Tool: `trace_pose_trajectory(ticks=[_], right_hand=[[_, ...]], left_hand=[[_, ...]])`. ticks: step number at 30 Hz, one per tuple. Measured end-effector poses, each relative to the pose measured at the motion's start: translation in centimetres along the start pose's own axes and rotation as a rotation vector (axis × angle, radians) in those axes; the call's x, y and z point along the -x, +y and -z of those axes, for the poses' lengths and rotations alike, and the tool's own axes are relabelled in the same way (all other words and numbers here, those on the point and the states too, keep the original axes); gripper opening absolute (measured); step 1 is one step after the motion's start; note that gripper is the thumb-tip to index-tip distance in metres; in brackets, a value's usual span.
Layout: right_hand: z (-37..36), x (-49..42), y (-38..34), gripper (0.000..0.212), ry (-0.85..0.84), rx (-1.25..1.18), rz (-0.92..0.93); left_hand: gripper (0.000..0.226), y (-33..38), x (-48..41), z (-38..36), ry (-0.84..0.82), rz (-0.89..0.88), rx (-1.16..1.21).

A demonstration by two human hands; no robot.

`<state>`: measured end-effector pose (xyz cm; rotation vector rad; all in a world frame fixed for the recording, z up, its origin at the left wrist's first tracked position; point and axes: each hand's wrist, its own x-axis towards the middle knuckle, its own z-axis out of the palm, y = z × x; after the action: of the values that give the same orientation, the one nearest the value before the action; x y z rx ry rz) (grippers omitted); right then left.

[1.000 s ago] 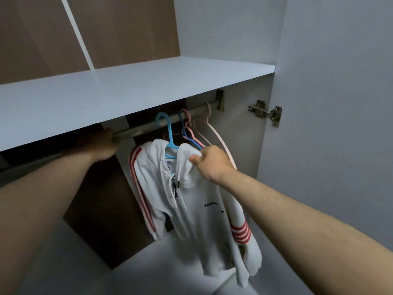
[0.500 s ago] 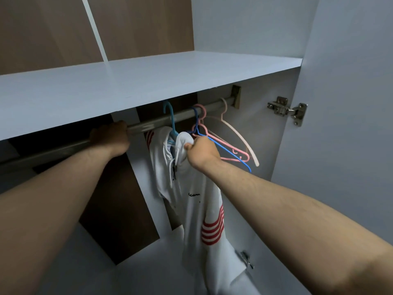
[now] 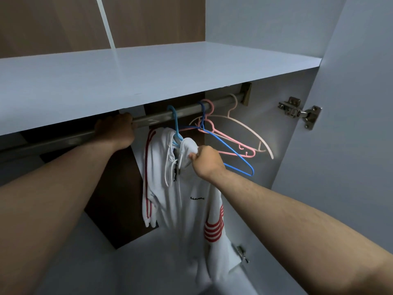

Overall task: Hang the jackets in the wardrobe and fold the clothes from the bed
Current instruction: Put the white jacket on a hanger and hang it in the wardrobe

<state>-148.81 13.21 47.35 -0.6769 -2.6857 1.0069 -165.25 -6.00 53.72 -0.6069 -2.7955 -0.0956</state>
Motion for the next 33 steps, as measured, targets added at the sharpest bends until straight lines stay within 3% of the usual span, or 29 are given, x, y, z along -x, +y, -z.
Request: trace_pose_trajectory(ticks=[6,11,13,16,18,23,28,33], right_hand=[[2.2,0.8,1.5,0.024,-0.083,0.076,0.080],[3.8,2.5,3.9,0.039,-0.097,0.169,0.144],[3.9,3.4,4.8,0.045,-0.111,0.214,0.144],[4.3,4.9,6.1,0.051,-0.118,0.300,0.175],[5.1,6.1,7.0,0.049,-0.100,0.430,0.221],[8.6,9.6,9.9,0.049,-0.034,0.628,0.223],[12.3,14.3,14.4,0.057,0.033,0.503,0.071],[16.0,20.9,20.6,0.060,0.030,0.422,-0.076]], left_hand=[[0.035,-0.2,0.7,-0.2,0.023,-0.024,0.003],[0.084,1.6,3.7,-1.3,0.101,-0.095,0.039],[0.075,4.3,5.4,-1.5,0.089,-0.204,0.143],[0.061,8.7,8.7,-2.3,-0.138,-0.349,0.317],[0.062,10.9,10.2,-2.9,-0.224,-0.446,0.268],[0.048,14.7,12.1,-3.3,-0.342,-0.488,0.166],[0.072,18.6,16.0,-3.0,-0.338,-0.523,0.261],[0.078,24.8,20.6,-2.5,-0.421,-0.553,0.314]])
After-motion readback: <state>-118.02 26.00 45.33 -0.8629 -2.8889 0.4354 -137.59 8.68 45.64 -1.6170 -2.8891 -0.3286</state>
